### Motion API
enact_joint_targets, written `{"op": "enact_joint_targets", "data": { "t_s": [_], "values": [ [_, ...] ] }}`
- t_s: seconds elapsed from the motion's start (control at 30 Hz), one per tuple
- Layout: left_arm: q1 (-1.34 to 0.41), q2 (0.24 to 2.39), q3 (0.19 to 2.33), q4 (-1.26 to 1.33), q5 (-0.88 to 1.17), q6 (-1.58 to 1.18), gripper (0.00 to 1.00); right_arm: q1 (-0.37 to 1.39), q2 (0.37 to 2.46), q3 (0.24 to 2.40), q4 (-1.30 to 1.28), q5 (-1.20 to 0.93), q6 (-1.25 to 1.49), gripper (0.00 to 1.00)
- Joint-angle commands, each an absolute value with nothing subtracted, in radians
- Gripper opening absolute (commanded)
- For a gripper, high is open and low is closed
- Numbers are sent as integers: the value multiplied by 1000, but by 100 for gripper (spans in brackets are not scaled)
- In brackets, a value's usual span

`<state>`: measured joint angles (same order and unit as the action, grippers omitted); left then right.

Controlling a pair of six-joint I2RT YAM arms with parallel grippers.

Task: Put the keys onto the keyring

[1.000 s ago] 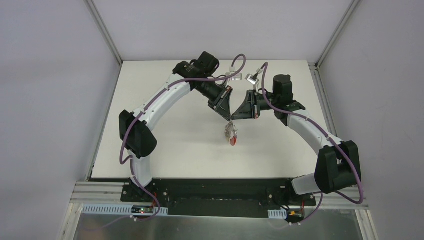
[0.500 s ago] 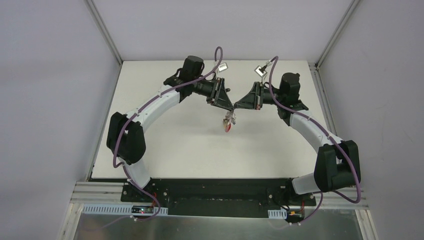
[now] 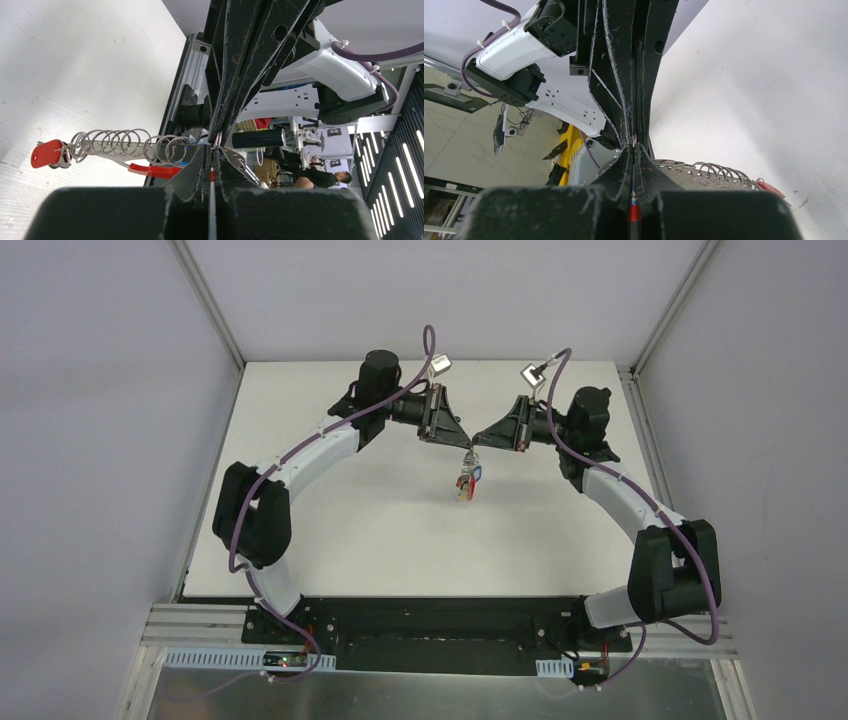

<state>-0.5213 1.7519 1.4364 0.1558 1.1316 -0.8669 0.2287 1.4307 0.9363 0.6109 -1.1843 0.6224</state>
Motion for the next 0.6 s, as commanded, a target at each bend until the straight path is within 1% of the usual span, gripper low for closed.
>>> {"op": "enact_joint_targets", "data": {
  "t_s": [0.0,0.03,0.1,0.13,0.2,0.23,0.27,0.33,0.4,0.57],
  "values": [
    [-522,1744,1440,364,1154,-979,0,250,1430,920,663,-1204,627,0],
    [-522,1744,1442,367,1162,-978,0,251,1430,919,661,-1207,624,0],
    [-522,1741,1454,333,1176,-944,0,246,1426,919,658,-1216,608,6],
    [-522,1737,1468,268,1181,-897,0,244,1423,920,651,-1223,595,10],
    [-524,1725,1518,45,1167,-709,0,240,1415,929,622,-1242,560,18],
    [-528,1719,1549,-155,1150,-555,0,239,1410,937,603,-1254,531,22],
    [-533,1718,1587,-281,1129,-448,0,240,1406,945,578,-1261,506,25],
    [-548,1725,1650,-471,1101,-293,0,240,1402,960,509,-1272,454,31],
    [-562,1745,1712,-633,1086,-182,0,242,1403,962,482,-1281,432,34],
    [-599,1810,1870,-925,1062,27,0,261,1398,959,456,-1314,394,34]
  ]
}}
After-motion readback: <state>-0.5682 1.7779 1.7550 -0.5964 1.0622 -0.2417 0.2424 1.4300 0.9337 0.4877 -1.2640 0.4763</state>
